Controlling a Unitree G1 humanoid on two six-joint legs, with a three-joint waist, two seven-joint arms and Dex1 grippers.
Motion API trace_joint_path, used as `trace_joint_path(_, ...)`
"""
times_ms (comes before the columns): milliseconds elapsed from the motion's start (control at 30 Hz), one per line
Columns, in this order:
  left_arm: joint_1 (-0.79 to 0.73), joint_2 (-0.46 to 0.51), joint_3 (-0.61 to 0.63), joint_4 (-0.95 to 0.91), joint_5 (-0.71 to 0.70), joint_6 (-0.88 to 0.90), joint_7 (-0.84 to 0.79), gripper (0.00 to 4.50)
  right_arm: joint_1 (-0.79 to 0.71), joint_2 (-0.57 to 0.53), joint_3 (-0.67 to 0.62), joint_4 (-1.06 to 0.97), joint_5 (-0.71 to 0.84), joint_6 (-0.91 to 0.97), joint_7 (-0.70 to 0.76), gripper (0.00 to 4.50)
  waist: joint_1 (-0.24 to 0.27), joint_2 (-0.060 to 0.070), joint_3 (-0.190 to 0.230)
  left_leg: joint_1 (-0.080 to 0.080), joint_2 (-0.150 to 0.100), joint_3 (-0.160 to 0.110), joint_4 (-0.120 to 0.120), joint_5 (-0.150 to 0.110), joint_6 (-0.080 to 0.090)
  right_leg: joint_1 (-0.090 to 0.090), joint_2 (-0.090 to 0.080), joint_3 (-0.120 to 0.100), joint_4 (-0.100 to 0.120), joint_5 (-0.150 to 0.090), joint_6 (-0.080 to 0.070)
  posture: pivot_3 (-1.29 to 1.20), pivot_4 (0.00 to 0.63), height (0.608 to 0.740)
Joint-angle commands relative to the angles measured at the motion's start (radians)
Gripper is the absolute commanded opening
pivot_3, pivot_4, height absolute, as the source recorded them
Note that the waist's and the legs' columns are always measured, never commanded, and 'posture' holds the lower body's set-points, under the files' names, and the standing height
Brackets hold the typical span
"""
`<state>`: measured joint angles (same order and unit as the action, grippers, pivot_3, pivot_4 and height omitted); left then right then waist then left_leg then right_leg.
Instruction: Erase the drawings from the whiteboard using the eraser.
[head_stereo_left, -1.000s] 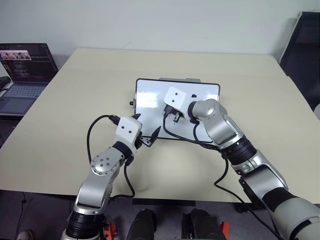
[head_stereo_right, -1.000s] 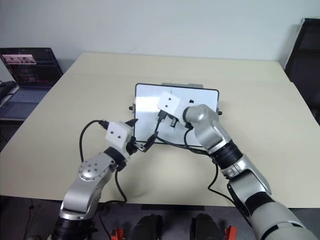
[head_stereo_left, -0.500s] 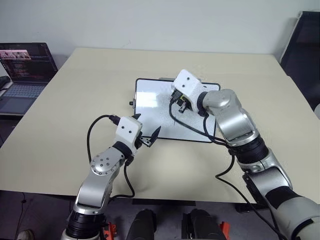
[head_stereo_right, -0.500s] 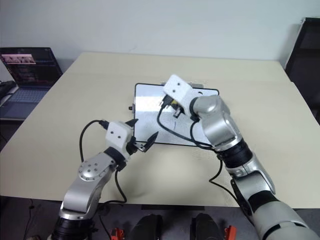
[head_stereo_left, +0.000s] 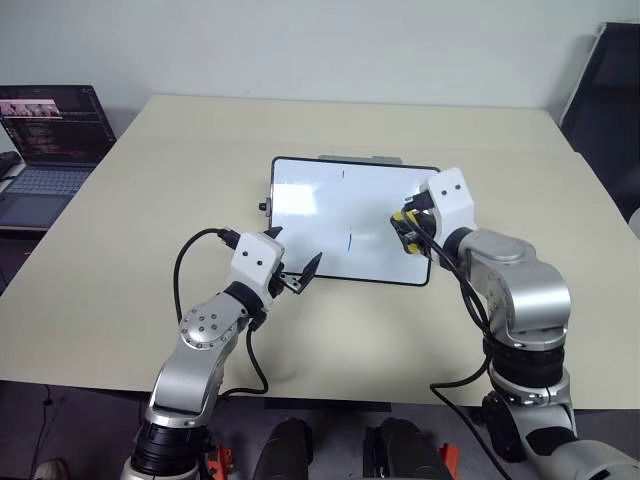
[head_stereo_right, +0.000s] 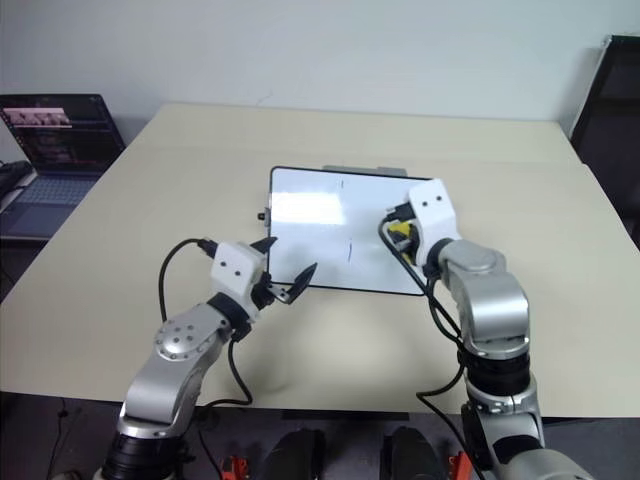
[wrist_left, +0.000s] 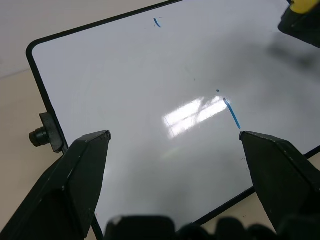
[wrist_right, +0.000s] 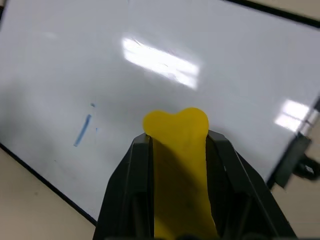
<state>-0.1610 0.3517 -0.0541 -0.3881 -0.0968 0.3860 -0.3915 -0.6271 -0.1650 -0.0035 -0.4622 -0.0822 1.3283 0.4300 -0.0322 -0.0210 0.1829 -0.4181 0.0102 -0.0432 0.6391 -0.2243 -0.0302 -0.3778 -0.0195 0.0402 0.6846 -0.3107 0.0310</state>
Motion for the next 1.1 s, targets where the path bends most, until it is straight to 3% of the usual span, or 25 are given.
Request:
trace_joint_path(33, -0.022, 0.002, -0.006, -0.007, -0.008, -0.023, -0.018, 4.5, 0.006, -0.002, -0.018, -0.058, 0.034, -0.002, -0.03, 1.08, 0.0, 0.0, 0.0, 0.0, 0.0, 0.0, 0.0, 0.0, 0.0, 0.0, 0.0, 0.0, 0.0, 0.0, 0.0, 0.0, 0.15, 0.74)
trace_joint_path(500, -0.005, -0.005, -0.006, -0.009, -0.006, -0.028, -0.022, 4.5, -0.076, -0.109, 0.087, 0.023, 0.091, -0.134, -0.046, 1.08, -0.001, 0.0, 0.0, 0.0, 0.0, 0.001, -0.001, 0.0, 0.0, 0.0, 0.0, 0.0, -0.002, 0.0, 0.0, 0.0, 0.15, 0.74)
trace_joint_path(767, 0.013, -0.009, -0.005, -0.023, -0.002, -0.025, -0.009, 4.5, -0.237, -0.139, 0.217, 0.243, 0.079, -0.354, -0.003, 1.08, 0.0, 0.0, 0.0, 0.0, 0.0, 0.001, -0.002, 0.0, 0.0, 0.0, 0.0, 0.0, -0.003, 0.0, 0.0, 0.0, 0.15, 0.74)
trace_joint_path(1100, 0.006, -0.011, 0.0, -0.02, 0.003, -0.026, 0.001, 4.5, -0.305, -0.126, 0.417, 0.541, -0.023, -0.625, 0.064, 1.08, 0.0, 0.0, 0.0, 0.0, 0.0, 0.002, -0.002, 0.0, 0.0, 0.0, 0.0, 0.0, -0.003, 0.0, 0.0, 0.0, 0.15, 0.74)
